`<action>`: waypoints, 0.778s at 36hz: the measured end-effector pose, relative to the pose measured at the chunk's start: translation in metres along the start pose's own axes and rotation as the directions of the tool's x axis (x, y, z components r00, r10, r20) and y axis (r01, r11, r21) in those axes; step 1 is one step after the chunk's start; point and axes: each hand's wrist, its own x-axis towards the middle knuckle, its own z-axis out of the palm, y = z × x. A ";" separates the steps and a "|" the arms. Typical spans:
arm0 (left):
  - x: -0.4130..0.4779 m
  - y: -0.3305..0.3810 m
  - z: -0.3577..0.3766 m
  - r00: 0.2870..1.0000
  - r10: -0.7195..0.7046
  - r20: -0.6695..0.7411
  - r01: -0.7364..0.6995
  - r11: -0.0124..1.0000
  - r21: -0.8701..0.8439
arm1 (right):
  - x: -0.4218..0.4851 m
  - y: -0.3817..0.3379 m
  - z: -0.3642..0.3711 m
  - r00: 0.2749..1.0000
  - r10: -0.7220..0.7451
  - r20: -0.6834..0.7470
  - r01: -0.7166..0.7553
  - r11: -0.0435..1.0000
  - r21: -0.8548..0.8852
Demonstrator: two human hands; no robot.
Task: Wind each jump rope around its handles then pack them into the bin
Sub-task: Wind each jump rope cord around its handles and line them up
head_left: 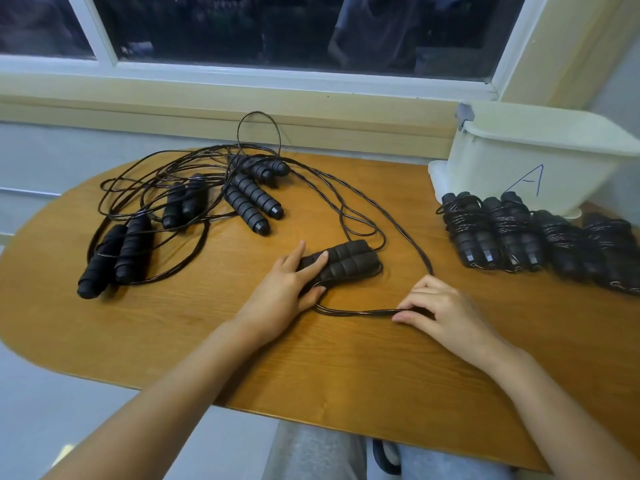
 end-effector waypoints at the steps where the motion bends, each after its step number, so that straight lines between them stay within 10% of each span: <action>1: 0.000 0.000 0.001 1.000 0.011 -0.009 -0.011 1.000 0.020 | 0.000 0.000 0.000 1.000 -0.007 0.000 0.007 1.000 -0.002; 16: 0.000 -0.006 -0.016 0.948 0.191 -0.256 -0.199 0.980 -0.004 | 0.008 0.029 -0.011 0.994 0.054 0.090 -0.056 0.998 0.015; 28: -0.025 0.056 -0.052 0.763 0.646 -0.024 -0.507 0.621 0.598 | 0.107 0.004 -0.068 0.906 0.247 0.345 -0.338 0.912 0.234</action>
